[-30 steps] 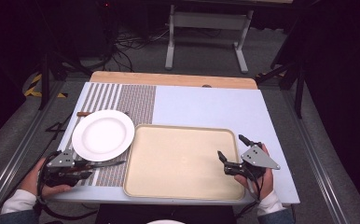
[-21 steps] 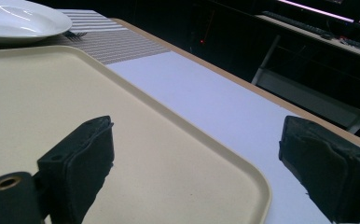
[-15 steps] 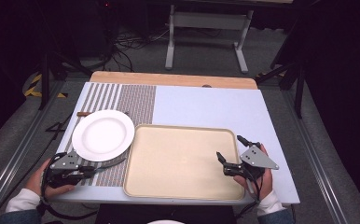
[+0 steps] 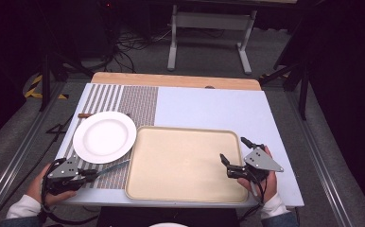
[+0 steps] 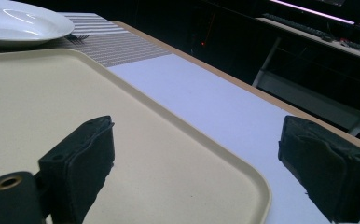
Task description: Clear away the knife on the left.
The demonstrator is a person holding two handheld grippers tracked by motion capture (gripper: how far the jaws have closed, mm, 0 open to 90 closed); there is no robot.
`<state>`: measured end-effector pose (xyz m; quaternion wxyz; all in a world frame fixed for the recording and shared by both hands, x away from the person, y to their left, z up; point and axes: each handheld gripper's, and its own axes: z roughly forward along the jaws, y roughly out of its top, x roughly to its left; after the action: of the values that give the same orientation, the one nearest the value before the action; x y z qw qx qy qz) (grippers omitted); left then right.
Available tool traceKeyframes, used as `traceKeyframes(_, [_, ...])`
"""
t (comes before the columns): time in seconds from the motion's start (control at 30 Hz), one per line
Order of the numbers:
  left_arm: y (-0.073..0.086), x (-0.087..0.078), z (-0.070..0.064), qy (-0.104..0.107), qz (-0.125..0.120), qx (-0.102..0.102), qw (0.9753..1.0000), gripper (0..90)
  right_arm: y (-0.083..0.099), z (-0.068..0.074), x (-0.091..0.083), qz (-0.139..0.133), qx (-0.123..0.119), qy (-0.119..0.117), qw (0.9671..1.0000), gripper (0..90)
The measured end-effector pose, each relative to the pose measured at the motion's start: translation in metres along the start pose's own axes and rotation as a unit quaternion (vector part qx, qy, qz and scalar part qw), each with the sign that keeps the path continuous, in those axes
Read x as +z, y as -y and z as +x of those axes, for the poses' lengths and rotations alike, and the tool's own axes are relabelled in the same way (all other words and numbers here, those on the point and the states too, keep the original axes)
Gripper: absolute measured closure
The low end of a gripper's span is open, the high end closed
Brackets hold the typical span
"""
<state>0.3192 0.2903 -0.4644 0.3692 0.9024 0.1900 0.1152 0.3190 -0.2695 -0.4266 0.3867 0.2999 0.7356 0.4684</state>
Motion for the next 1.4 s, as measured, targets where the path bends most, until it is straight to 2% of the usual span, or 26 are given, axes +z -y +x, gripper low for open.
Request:
traceKeyframes(0.1, [0.0,0.005,-0.006,-0.005,0.004,-0.002,1.0,77.3,0.0,0.0,0.0,-0.001,-0.001,0.0,1.0,11.3])
traceKeyframes(0.27, [-0.002,0.001,-0.008,-0.024,-0.015,-0.002,0.9996,77.3,0.0,0.0,0.0,0.0,-0.001,0.0,1.0,11.3])
traceKeyframes(0.43, [0.0,-0.005,-0.01,-0.037,-0.022,-0.008,0.999,77.3,0.0,0.0,-0.001,0.0,0.0,0.003,1.0,11.2])
traceKeyframes(0.57, [0.005,-0.011,-0.011,-0.043,-0.046,-0.018,0.9979,77.3,0.001,-0.001,-0.001,0.0,0.003,0.005,1.0,11.1])
traceKeyframes(0.73, [0.002,-0.013,-0.014,-0.051,-0.064,-0.011,0.9966,77.3,0.0,-0.001,-0.001,-0.003,0.005,0.006,1.0,11.1])
traceKeyframes(0.77, [0.0,-0.015,-0.017,-0.06,-0.084,-0.007,0.9947,77.3,0.0,-0.001,-0.001,-0.003,0.004,0.007,1.0,10.6])
traceKeyframes(0.8, [-0.001,-0.016,-0.017,-0.06,-0.088,-0.006,0.9943,77.3,0.001,-0.002,-0.001,-0.004,0.008,0.008,0.9999,10.6])
traceKeyframes(0.87, [-0.003,-0.018,-0.019,-0.071,-0.105,-0.007,0.9919,77.3,0.002,-0.003,-0.001,-0.004,0.013,0.01,0.9999,10.6])
traceKeyframes(0.97, [-0.008,-0.017,-0.021,-0.081,-0.112,-0.006,0.9903,77.3,0.002,-0.005,-0.002,-0.008,0.022,0.013,0.9996,10.6])
traceKeyframes(1.2, [-0.015,-0.015,-0.024,-0.094,-0.131,-0.007,0.987,77.3,0.003,-0.006,-0.001,-0.008,0.023,0.016,0.9996,10.3])
traceKeyframes(1.3, [-0.019,-0.014,-0.024,-0.099,-0.138,-0.012,0.9854,77.3,0.003,-0.007,-0.002,-0.01,0.027,0.018,0.9994,10.3])
traceKeyframes(1.4, [-0.022,-0.011,-0.022,-0.1,-0.154,-0.024,0.9827,77.3,0.003,-0.006,-0.001,-0.009,0.025,0.019,0.9995,10.3])
